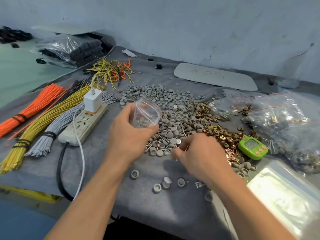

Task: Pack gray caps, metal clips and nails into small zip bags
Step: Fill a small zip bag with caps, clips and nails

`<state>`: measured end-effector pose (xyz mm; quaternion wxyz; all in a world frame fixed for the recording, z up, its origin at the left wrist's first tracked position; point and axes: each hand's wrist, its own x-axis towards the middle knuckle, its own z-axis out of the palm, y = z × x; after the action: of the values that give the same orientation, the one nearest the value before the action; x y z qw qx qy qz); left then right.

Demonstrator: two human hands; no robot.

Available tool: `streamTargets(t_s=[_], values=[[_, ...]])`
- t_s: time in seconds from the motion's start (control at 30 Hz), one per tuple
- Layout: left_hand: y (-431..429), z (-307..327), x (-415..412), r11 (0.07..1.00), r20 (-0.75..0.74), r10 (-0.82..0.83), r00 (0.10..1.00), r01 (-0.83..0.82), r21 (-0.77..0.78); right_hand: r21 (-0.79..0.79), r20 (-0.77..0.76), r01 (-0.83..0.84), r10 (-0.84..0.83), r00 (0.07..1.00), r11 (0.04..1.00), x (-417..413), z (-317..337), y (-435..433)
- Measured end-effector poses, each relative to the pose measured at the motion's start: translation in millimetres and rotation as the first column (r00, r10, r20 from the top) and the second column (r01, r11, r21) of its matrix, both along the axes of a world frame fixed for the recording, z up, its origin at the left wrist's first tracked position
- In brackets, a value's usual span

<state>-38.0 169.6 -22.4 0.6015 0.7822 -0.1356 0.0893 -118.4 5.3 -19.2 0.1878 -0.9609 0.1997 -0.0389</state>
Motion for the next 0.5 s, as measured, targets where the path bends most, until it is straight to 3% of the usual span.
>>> streamTargets(t_s=[0.1, 0.2, 0.27, 0.37, 0.5], values=[[1, 0, -3, 0.995, 0.051, -0.032, 0.998, 0.028, 0.092, -0.171, -0.094, 0.008, -0.024, 0.995, 0.985, 4, -7, 14], [-2, -1, -6, 0.959, 0.134, -0.061, 0.989, 0.021, 0.282, -0.134, -0.018, 0.116, -0.12, 0.993, 0.984, 2, -3, 8], [-7, -3, -7, 0.926, 0.133, -0.104, 0.986, 0.047, 0.375, 0.067, 0.145, 0.133, -0.142, 0.979, 0.989, -4, 2, -4], [-15, -5, -9, 0.893, 0.111, -0.164, 0.98, 0.1, 0.438, 0.436, 0.416, -0.049, -0.153, 0.896, 0.899, -11, 13, -11], [-24, -7, -13, 0.886, 0.129, -0.227, 0.965, 0.149, 0.439, 0.561, 0.545, -0.258, -0.116, 0.83, 0.787, -11, 22, -9]])
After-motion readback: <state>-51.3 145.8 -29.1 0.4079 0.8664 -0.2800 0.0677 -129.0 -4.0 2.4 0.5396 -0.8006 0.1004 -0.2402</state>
